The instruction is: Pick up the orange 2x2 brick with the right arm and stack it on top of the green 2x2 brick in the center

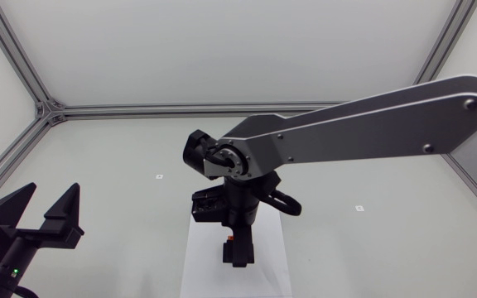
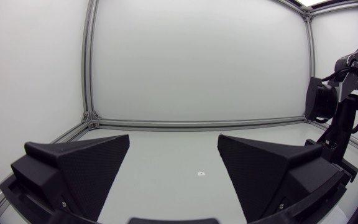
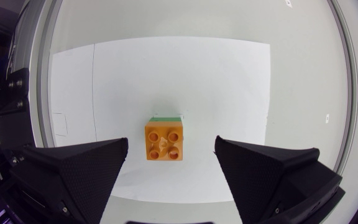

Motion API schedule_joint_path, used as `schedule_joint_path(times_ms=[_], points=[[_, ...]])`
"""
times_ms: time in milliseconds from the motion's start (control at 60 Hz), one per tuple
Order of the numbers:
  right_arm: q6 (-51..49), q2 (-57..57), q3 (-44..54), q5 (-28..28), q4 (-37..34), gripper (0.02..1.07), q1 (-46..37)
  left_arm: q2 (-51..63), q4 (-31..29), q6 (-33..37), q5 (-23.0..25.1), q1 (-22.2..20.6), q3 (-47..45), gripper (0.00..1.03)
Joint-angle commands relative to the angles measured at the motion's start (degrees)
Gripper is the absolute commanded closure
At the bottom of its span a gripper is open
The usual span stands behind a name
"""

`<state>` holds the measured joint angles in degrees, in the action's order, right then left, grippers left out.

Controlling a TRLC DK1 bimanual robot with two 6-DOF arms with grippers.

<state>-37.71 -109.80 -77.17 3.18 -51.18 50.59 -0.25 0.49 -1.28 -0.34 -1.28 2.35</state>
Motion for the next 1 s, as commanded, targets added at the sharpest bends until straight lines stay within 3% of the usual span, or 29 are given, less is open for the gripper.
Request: schedule_joint_path(times_ms=[0,350,983], points=[[0.45,5.03,0.44,0.07,-0.77,0.06,0.56,-0.45,-0.84,0.75,0.25,0.14,-2.35,0.04],[2.82,20.94,3.34,4.29,-4.11,0.06,-6.82,-0.45,-0.84,0.75,0.25,0.14,-2.35,0.04],[3.79,45.64,19.51,6.84,0.64,0.06,-40.74,-0.45,-0.84,0.75,0.25,0.14,-2.35,0.04]])
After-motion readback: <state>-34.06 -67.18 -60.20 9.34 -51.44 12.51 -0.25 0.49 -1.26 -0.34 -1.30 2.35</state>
